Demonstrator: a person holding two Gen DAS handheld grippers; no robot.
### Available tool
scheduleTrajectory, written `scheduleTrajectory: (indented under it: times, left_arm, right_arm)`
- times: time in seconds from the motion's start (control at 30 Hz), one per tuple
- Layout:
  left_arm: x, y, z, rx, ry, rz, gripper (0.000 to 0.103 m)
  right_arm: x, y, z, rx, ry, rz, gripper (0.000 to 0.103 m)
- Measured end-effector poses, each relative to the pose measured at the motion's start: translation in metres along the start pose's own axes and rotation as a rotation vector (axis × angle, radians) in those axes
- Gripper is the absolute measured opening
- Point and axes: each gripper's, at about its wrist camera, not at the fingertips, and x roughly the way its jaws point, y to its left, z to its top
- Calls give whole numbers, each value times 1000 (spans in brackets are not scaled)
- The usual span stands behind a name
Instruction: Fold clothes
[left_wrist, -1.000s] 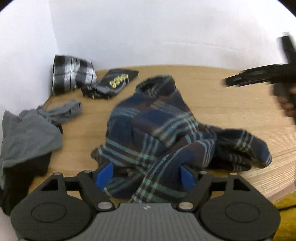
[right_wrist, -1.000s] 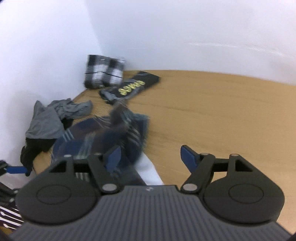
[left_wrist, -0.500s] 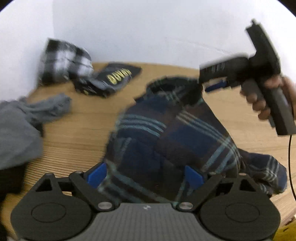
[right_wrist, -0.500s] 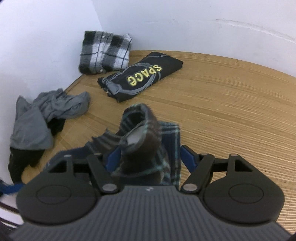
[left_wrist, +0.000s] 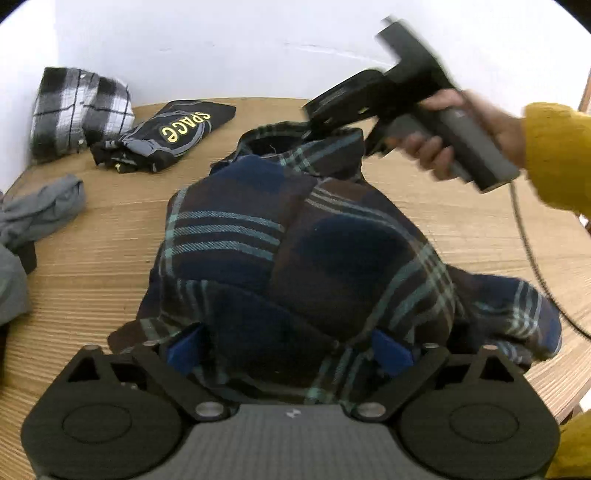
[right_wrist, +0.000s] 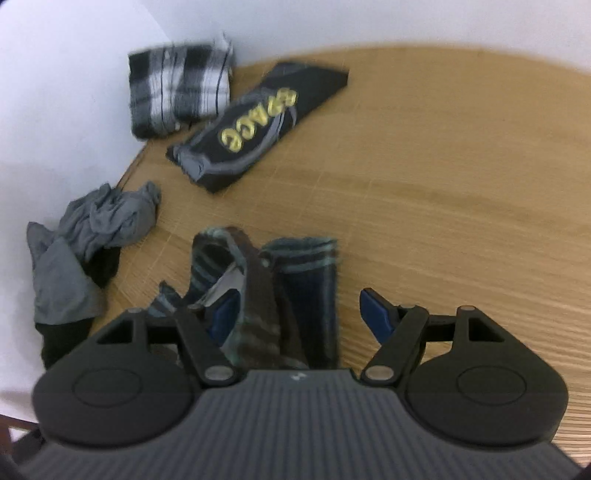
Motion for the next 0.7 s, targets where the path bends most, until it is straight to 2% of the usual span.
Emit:
scheduleTrajectory:
  times: [0.07,0.1,0.13,0.17,0.2,0.23,0.27,0.3,0.33,0.37,0.5,0.7]
  left_arm:
    - [14,0,2,-30,12,16,99]
    - [22,0,4,-44,15,22,94]
    - [26,0,6,-59,17,23,72]
    - [25,2,6,-73,17,17,56]
    - [23,4,6,-86,14,12,51]
    - [17,8,5,-108,8,10,39]
    - [10,13,4,-143,4,9,29]
    - [4,18,3,-178,0,8,25]
    - [-4,22,3,-208,-8,12,15]
    - [-15,25,6,-224,-29,31,11]
    - [-68,36,29,-219,-170,118,10]
    - [-147,36,89,-139,-432,267,8]
  right_arm:
    - [24,7,3,-22,72,20,73]
    - [34,13,1,-44,95,16,73]
    - [44,19,0,-66,118,12,73]
    - [48,23,-2,-91,119,10,70]
    - [48,28,-5,-122,103,22,49]
    - [47,34,-8,-135,86,44,23]
    - [40,36,-10,-133,56,60,18]
    - [31,37,-13,-128,19,72,12]
    - [18,37,-15,-107,-26,101,11]
    - [4,36,-18,-77,-70,136,11]
    - [-76,33,-19,-20,-239,271,11]
    - [-206,66,-1,-117,-516,373,11]
